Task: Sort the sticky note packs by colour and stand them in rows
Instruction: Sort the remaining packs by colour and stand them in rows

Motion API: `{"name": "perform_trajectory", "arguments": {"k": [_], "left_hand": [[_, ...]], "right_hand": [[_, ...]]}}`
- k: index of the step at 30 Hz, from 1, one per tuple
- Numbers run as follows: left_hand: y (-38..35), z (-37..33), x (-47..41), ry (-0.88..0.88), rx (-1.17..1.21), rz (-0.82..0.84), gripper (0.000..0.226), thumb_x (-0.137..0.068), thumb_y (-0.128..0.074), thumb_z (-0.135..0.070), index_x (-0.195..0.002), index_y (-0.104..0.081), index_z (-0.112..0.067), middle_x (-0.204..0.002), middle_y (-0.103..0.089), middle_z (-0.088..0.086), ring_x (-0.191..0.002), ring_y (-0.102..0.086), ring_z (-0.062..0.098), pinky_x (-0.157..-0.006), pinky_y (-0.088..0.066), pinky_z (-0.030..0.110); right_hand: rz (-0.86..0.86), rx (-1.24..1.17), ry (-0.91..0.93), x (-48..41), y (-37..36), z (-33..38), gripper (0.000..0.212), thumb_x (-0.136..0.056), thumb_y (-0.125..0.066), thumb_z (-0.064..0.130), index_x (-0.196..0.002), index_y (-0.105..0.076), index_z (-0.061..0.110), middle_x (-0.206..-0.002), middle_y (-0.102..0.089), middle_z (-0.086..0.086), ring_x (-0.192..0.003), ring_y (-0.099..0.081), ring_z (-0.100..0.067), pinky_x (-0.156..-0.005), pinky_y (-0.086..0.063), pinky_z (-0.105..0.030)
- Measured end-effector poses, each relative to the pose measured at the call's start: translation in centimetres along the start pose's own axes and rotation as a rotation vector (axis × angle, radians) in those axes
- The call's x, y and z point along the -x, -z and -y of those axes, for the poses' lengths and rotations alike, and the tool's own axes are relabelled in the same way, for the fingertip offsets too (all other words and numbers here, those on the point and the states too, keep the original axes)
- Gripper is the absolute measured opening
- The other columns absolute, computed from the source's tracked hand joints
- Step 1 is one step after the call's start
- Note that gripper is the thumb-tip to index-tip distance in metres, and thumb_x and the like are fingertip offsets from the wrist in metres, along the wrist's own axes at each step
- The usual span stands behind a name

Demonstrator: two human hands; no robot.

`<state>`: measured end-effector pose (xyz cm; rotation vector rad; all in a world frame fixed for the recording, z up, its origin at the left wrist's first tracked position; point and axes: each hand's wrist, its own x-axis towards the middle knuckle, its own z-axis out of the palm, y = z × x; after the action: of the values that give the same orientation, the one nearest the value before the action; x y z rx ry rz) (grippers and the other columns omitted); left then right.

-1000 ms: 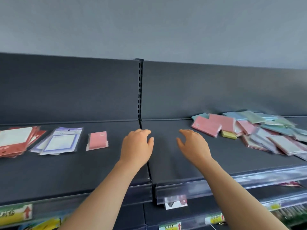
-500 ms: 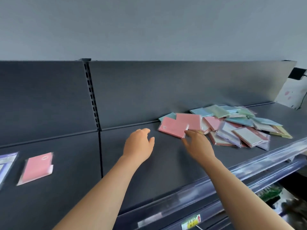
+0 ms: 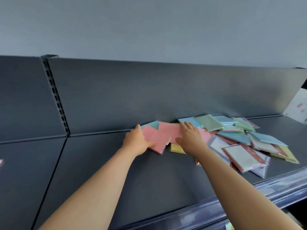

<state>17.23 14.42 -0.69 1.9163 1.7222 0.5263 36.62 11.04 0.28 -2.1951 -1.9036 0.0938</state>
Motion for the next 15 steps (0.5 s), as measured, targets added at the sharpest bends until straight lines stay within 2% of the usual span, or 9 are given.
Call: {"name": "perform_trajectory", "arguments": {"k": [2,5,8,10,12,15], "left_hand": [[-0.3,0.0,-0.3,0.038,-0.014,-0.012,0.069,-0.069,-0.079,-0.044,-0.12,-0.046,-0.011,-0.125,-0.055,0.006,-0.114,-0.051,0.029,-0.092,-0.047,0.04],[-0.3,0.1,-0.3,0.074,0.02,-0.019,0.069,-0.063,-0.082,-0.043,-0.117,-0.052,-0.013,-0.119,-0.057,0.003,-0.108,-0.055,0.027,-0.09,-0.049,0.04],[-0.2,0.3,0.0,0.075,0.103,-0.051,0.067,-0.067,-0.083,-0.034,-0.119,-0.047,-0.012,-0.12,-0.048,0.004,-0.104,-0.055,0.024,-0.084,-0.048,0.037],[0.0,0.6,0.4,0.066,0.167,-0.083,0.062,-0.071,-0.082,-0.028,-0.118,-0.045,-0.012,-0.119,-0.046,0.003,-0.099,-0.056,0.022,-0.077,-0.046,0.032],[0.3,1.0,0.9,0.059,0.254,-0.117,0.052,-0.076,-0.078,-0.026,-0.114,-0.046,-0.012,-0.116,-0.053,0.0,-0.097,-0.057,0.019,-0.073,-0.044,0.029],[1.0,1.8,1.8,0.07,0.377,-0.17,0.037,-0.084,-0.071,-0.028,-0.11,-0.049,-0.013,-0.11,-0.06,-0.003,-0.098,-0.058,0.016,-0.079,-0.047,0.032]], "right_hand": [[0.016,0.004,0.008,-0.8,0.0,-0.4,0.063,-0.094,-0.054,0.028,-0.147,-0.027,0.009,-0.143,-0.037,-0.015,-0.132,-0.032,-0.033,-0.109,-0.024,-0.035],[-0.018,-0.026,0.024,-1.5,0.5,-0.5,0.055,-0.09,-0.058,0.024,-0.14,-0.039,0.009,-0.132,-0.042,-0.015,-0.124,-0.037,-0.034,-0.104,-0.03,-0.035],[-0.081,-0.226,0.051,-1.8,0.8,-0.3,0.041,-0.087,-0.053,0.009,-0.128,-0.053,0.011,-0.123,-0.05,-0.012,-0.113,-0.049,-0.03,-0.091,-0.04,-0.032],[-0.093,-0.363,0.093,-1.6,1.0,0.0,0.035,-0.088,-0.049,0.005,-0.122,-0.057,0.012,-0.118,-0.057,-0.008,-0.105,-0.054,-0.026,-0.08,-0.04,-0.027],[-0.08,-0.486,0.117,-1.3,1.2,0.4,0.032,-0.09,-0.046,0.005,-0.117,-0.06,0.014,-0.111,-0.063,-0.004,-0.097,-0.057,-0.022,-0.075,-0.039,-0.026],[-0.043,-0.622,0.139,-0.9,1.1,1.2,0.035,-0.092,-0.043,0.004,-0.12,-0.06,0.015,-0.11,-0.063,0.004,-0.097,-0.056,-0.015,-0.074,-0.038,-0.022]]}}
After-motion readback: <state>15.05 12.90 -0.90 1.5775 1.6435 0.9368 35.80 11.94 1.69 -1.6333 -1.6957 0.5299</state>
